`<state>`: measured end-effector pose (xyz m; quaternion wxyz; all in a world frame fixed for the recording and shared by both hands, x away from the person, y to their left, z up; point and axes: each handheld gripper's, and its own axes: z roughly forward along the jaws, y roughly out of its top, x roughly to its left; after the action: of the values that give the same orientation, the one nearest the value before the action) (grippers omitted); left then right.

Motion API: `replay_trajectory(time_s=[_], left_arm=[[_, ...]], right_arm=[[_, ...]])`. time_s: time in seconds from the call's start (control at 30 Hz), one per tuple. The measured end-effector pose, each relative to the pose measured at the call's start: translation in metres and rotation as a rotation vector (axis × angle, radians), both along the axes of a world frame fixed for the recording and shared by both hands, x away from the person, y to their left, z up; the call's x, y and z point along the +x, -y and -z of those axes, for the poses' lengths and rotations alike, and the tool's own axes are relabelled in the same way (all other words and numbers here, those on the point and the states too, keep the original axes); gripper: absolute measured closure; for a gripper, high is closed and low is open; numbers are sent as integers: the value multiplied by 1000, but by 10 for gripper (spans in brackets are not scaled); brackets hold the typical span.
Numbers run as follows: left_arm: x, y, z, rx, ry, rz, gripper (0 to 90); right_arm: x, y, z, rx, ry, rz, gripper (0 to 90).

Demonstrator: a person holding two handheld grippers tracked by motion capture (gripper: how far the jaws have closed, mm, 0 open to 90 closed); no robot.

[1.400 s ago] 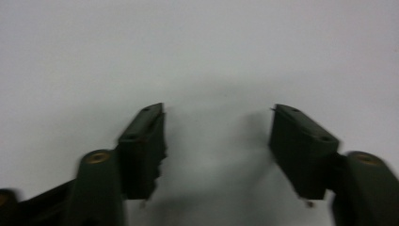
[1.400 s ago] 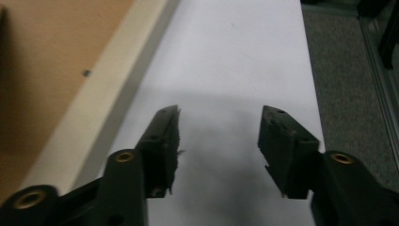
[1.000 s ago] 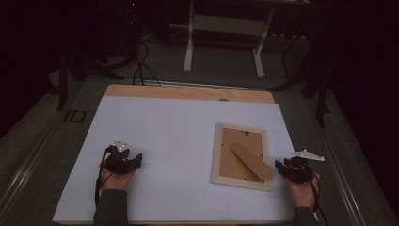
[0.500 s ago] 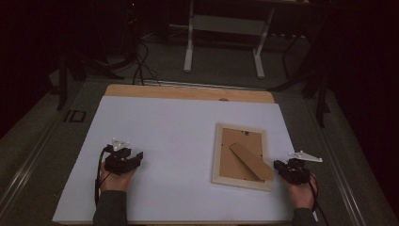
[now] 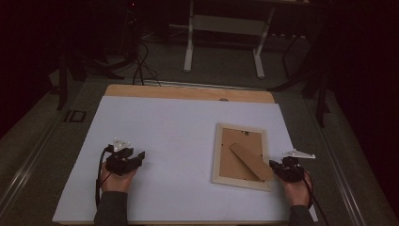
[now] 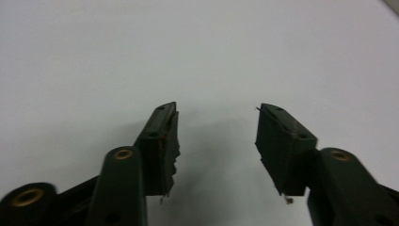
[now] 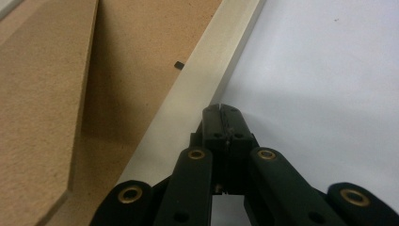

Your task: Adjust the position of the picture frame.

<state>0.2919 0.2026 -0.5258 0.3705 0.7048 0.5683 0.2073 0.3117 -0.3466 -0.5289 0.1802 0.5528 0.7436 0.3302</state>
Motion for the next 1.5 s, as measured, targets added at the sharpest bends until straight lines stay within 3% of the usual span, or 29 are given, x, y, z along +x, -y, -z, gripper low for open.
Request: replay_trajectory(time_s=[0.3, 0.53, 0.77, 1.1, 1.5], left_arm=[[-1, 3, 0, 3, 9, 51, 543], [0, 7, 2, 26, -2, 57, 521], [-3, 6, -3, 7, 22, 61, 515], [-4, 16, -4, 54, 20, 103, 536], [-3, 13, -5, 32, 29, 89, 561]], right_arm=[[1, 2, 1, 19, -2, -5, 898], [2, 3, 1, 17, 2, -12, 899], [1, 1, 1, 11, 3, -22, 899], [2, -7, 1, 15, 1, -46, 899], [3, -15, 1, 3, 1, -70, 899]])
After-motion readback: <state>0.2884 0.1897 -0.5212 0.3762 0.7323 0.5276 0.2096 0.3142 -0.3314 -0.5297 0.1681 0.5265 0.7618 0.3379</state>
